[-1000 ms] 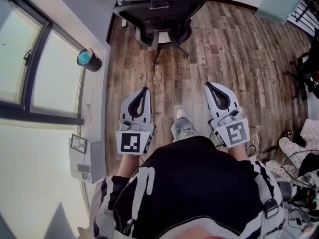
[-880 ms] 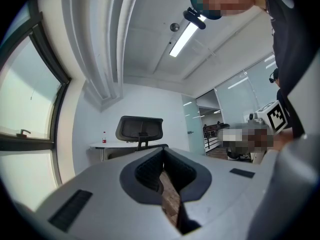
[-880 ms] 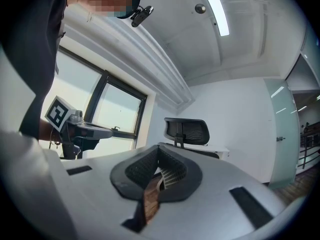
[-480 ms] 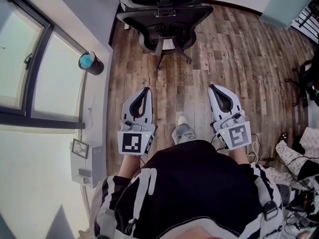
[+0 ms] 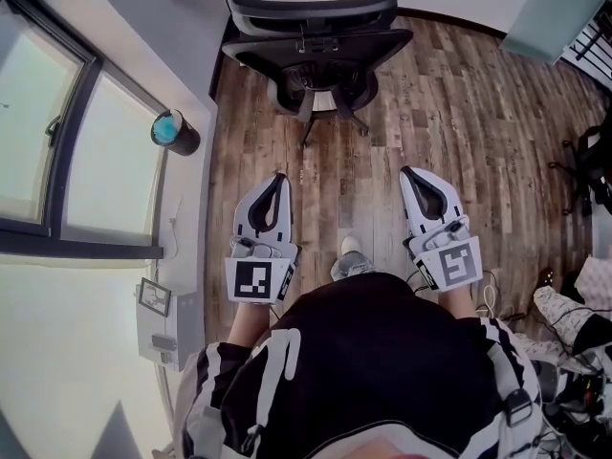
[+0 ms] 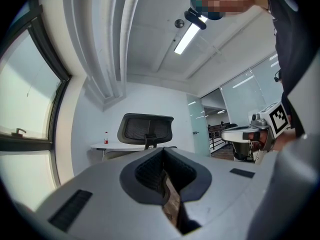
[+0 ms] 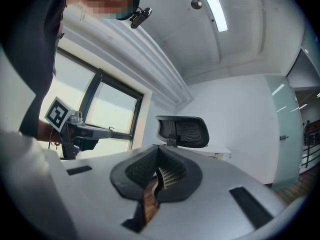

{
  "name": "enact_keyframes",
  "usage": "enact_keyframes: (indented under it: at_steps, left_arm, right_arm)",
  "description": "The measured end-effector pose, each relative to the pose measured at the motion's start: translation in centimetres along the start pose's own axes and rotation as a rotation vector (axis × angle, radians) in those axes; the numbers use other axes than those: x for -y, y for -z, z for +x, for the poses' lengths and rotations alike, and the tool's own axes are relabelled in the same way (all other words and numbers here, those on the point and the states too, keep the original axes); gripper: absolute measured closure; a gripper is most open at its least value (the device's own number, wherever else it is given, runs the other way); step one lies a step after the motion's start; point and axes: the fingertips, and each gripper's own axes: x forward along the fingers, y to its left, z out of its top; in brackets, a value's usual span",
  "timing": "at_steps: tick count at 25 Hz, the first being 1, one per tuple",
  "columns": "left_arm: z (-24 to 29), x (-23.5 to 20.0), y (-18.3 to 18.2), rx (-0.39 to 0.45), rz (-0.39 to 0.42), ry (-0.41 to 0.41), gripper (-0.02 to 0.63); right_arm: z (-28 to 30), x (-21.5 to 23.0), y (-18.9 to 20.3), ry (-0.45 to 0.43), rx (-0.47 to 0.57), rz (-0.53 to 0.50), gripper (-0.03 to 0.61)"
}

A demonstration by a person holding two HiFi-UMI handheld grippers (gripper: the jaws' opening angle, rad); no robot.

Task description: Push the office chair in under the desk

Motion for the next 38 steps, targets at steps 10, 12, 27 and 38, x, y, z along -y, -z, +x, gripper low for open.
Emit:
enact_keyframes:
  at_steps: [10, 12, 27, 38]
  left_arm:
    - [3.8, -0.9, 0.4, -0.010, 0.003, -0.016, 0.604]
    - [4.4, -1.2, 0.5, -0.012, 0.004, -0.023, 0.604]
    - [8.9, -2.6, 0.6, 0.003, -0.001, -0.056, 0.604]
    - [11.5, -2.9, 1.4, 0.005, 0.012, -0.071, 0.604]
  right_arm:
    - [3.0, 2.8, 0.8, -0.027, -0.006, 0.006, 0.569]
    - [3.7, 3.0, 1.0, -0.037, -0.004, 0.007, 0.569]
    - [7.6, 6.1, 1.5, -0.077, 0.008, -0.004, 0.569]
    - [9.0, 8.2, 2.8, -0.111, 0.005, -0.014, 0.569]
